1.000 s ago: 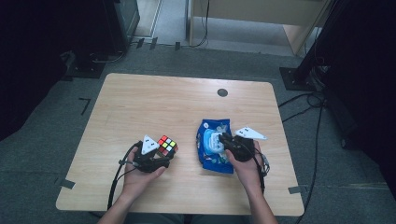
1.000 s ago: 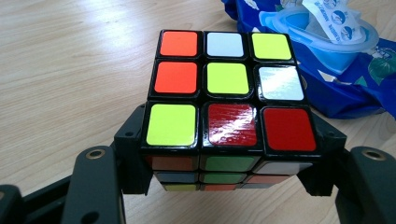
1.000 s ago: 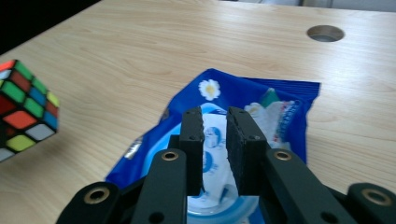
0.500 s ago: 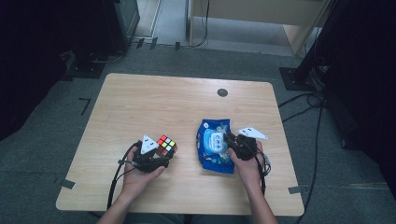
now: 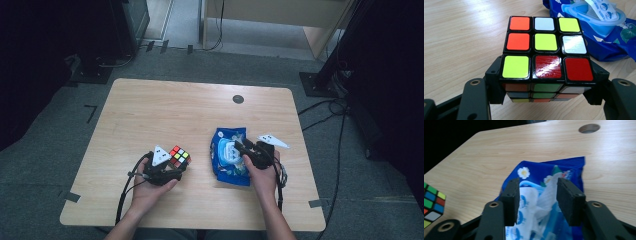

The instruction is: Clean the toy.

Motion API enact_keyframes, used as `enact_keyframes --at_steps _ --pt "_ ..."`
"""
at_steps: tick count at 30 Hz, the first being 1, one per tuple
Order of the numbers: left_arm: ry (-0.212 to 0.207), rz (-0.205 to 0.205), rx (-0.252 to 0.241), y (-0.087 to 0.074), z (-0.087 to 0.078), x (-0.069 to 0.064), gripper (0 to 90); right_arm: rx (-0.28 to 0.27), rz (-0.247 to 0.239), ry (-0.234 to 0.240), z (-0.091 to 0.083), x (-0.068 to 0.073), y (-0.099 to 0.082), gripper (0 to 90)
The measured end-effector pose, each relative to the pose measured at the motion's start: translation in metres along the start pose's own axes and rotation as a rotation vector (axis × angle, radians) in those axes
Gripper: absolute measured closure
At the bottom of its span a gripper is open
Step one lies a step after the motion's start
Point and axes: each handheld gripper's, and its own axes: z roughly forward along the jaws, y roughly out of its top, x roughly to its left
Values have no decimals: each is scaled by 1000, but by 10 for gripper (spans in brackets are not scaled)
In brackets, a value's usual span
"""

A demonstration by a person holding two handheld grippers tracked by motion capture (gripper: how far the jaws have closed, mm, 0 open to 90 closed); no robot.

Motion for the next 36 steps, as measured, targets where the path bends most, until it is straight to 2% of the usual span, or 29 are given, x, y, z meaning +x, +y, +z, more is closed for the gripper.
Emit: enact_keyframes --at_steps 3,4,6,8,9,13,14,20,24,25,30,33,36 --pt "0 -5 -5 0 0 1 341 14 4 9 3 3 -1 526" --pt "1 -6 -4 0 -1 1 341 35 4 -11 6 3 -3 586" --pt "1 -5 -5 0 -1 1 340 54 10 -20 8 2 -5 721" --pt "0 -6 -6 0 -1 1 341 55 1 -19 6 2 -6 863" --pt "0 -6 -6 0 -1 1 341 48 -8 -21 4 3 -5 899" --pt "1 -5 -3 -1 -1 2 341 16 -33 -15 -2 5 -2 900" --pt "1 -4 -2 -1 0 2 340 -4 -57 -19 -5 8 0 900" --pt "3 -4 -4 -1 0 2 340 -55 -101 -40 -15 14 7 900" --pt "6 -6 -5 -1 -1 3 340 -70 -113 -28 -19 17 10 900" --pt "7 -3 -4 -1 -1 2 341 -79 -129 -25 -21 20 11 900" --pt "8 2 2 -1 0 2 340 -69 -154 -15 -20 24 9 900" --pt "8 2 2 -1 0 1 341 -89 -166 -8 -24 27 11 900" --pt "9 5 4 -2 1 0 340 -95 -181 16 -28 30 13 900"
